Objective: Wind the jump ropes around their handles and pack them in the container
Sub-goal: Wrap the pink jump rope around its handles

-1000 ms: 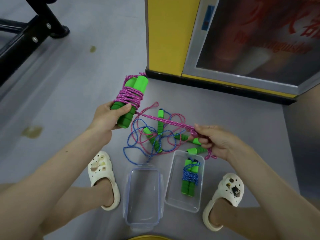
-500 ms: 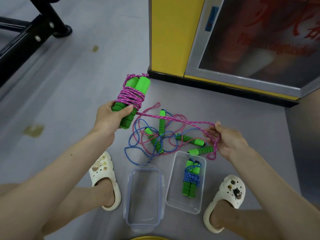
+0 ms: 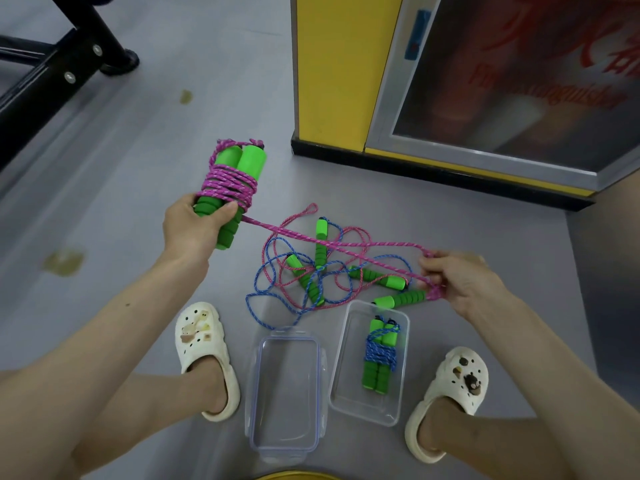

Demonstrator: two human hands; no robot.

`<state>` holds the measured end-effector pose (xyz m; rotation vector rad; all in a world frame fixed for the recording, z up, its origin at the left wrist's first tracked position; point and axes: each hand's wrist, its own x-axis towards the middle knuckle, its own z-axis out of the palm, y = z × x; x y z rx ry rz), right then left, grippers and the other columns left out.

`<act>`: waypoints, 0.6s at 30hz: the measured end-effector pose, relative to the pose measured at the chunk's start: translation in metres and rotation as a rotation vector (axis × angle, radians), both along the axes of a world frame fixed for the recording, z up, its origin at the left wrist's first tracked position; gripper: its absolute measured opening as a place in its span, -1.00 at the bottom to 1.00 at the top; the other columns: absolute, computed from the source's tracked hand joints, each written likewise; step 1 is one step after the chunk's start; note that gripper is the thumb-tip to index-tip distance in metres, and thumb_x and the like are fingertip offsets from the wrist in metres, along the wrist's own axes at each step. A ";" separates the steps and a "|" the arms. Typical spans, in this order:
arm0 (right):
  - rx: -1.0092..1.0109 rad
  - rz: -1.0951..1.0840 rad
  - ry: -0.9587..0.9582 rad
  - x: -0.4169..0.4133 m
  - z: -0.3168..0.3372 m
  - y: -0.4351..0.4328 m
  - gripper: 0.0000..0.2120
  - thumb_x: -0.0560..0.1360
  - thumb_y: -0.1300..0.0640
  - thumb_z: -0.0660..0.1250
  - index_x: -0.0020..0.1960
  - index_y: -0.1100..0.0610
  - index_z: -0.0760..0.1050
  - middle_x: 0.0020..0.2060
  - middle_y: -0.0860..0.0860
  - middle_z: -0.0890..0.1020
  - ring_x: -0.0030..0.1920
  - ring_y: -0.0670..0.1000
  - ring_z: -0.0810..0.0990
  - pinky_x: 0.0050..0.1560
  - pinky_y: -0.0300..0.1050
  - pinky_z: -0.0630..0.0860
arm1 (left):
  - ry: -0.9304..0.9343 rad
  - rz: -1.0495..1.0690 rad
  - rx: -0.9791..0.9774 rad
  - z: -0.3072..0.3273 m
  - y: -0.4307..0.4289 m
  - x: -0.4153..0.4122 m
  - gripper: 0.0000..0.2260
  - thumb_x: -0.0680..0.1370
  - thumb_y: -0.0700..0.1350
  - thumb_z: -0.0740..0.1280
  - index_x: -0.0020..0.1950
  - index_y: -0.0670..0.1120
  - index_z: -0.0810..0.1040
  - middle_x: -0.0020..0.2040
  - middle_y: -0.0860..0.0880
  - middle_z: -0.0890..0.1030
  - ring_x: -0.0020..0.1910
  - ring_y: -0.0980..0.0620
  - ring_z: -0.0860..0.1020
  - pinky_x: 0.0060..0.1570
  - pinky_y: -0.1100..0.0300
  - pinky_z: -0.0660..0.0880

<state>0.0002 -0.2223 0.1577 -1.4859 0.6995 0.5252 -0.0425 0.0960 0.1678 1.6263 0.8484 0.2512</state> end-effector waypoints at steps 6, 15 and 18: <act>-0.270 -0.125 -0.173 -0.002 -0.004 -0.013 -0.83 0.40 0.47 0.35 -0.21 0.23 0.54 -0.46 0.07 0.45 -0.49 -0.05 0.42 -0.25 -0.10 0.61 | 0.005 0.012 -0.072 -0.002 -0.001 -0.001 -0.77 0.48 -0.17 0.45 0.10 -0.09 0.52 -0.18 0.00 0.58 -0.25 0.07 0.56 -0.28 0.19 0.53; -0.172 -0.127 -0.065 -0.001 0.003 -0.042 -0.73 0.53 0.46 0.10 0.10 0.20 0.43 -0.34 0.14 0.56 -0.53 -0.06 0.53 -0.59 -0.32 0.44 | 0.007 0.128 0.001 0.003 0.021 0.002 -0.71 0.46 -0.14 0.47 0.14 -0.11 0.52 -0.06 -0.07 0.61 -0.08 -0.07 0.60 -0.14 0.05 0.58; -0.177 0.038 -0.061 -0.007 0.005 -0.031 -0.77 0.52 0.45 0.14 0.06 0.23 0.48 -0.31 0.15 0.56 -0.39 0.02 0.51 -0.55 -0.29 0.48 | 0.024 0.036 -0.098 0.002 0.002 0.003 -0.75 0.48 -0.18 0.45 0.12 -0.11 0.52 -0.19 0.00 0.57 -0.29 0.09 0.59 -0.36 0.23 0.52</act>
